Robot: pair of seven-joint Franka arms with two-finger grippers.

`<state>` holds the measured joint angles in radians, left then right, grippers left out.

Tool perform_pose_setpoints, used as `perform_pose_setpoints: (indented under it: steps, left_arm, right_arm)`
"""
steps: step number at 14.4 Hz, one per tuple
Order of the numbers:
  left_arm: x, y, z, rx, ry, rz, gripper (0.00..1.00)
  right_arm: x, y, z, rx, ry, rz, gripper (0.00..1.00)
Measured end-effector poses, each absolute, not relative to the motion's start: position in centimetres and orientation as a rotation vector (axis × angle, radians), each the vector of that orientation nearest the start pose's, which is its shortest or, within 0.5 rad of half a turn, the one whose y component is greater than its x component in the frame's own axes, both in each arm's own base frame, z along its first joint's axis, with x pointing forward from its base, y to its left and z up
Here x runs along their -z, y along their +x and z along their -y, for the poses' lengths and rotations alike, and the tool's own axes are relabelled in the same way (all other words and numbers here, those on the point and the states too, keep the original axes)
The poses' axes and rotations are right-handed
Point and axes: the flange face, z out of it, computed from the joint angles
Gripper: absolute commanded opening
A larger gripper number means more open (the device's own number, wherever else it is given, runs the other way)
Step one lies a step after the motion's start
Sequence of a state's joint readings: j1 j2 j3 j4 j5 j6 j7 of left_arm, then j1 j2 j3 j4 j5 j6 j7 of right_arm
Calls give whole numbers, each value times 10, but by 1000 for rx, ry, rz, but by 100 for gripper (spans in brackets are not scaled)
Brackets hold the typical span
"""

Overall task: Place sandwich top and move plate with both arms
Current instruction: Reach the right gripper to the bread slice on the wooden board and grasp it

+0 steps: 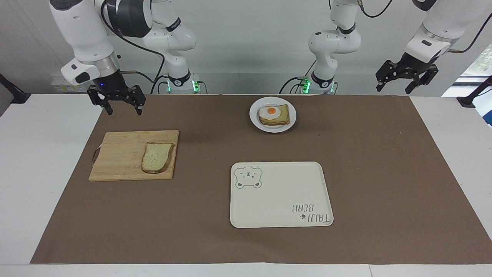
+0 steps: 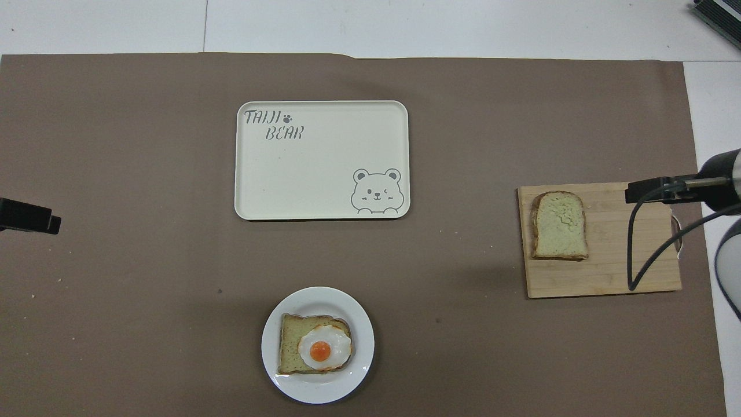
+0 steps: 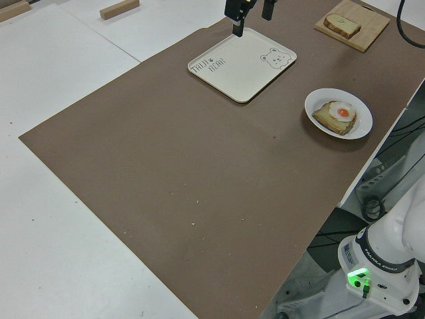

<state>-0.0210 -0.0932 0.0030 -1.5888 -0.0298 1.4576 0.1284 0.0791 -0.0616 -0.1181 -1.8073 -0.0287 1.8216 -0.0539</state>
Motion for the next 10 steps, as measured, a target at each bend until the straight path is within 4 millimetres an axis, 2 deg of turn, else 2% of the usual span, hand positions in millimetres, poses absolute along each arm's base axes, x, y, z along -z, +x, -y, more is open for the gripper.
perform_pose_setpoints:
  steps: [4,7,10]
  left_arm:
    - [-656,513,13,-58,-3164,-237,100]
    - [-656,513,13,-58,-3164,-237,100]
    - [-656,513,13,-58,-3164,-237,100]
  right_arm:
    - [-508,572,37,112,-3146,27,100]
    - [-469,587,54,124,-3116,41,100]
    - [-422,592,68,128,-3081,29,100]
